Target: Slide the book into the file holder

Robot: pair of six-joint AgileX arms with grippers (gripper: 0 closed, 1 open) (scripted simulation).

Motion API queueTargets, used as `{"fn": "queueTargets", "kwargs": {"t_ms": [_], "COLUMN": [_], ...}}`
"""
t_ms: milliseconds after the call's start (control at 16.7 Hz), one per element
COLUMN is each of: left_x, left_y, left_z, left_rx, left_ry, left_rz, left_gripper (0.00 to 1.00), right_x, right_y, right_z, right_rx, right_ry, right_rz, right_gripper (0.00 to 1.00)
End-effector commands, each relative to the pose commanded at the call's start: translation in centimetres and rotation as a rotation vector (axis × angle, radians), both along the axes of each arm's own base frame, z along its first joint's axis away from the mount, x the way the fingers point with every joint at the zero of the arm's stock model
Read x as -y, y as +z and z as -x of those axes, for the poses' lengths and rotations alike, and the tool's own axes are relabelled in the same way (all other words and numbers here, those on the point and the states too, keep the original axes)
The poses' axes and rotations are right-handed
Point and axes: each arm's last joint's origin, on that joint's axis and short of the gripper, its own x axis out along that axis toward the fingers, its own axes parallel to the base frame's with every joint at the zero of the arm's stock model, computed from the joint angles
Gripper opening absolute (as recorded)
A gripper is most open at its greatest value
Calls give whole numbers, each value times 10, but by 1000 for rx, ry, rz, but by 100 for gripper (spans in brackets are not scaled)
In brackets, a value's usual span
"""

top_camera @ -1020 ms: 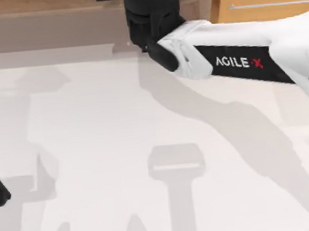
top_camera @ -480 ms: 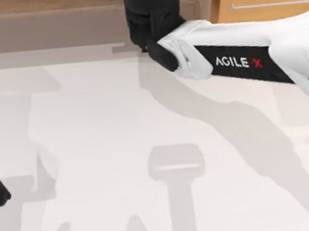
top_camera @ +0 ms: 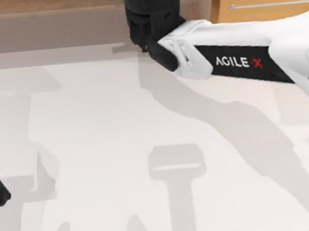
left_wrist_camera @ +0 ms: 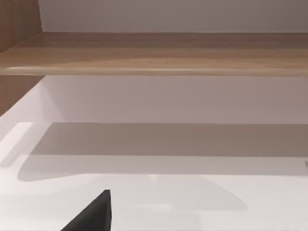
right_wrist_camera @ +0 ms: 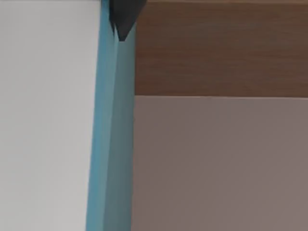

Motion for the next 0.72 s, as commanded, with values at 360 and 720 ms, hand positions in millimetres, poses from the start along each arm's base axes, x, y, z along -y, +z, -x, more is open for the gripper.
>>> {"fn": "queueTargets", "kwargs": {"t_ms": [360,720], "left_x": [0,0], "left_y": [0,0], "left_z": [0,0], "left_rx": [0,0], "left_ry": [0,0], "left_rz": [0,0], "left_gripper": [100,100], "right_x": [-1,-2], "right_y": [10,13], "right_z": [1,1], "right_rx": [1,-3], "right_ry": [4,4], "right_rz": [-2,0], "right_gripper": [0,0]}}
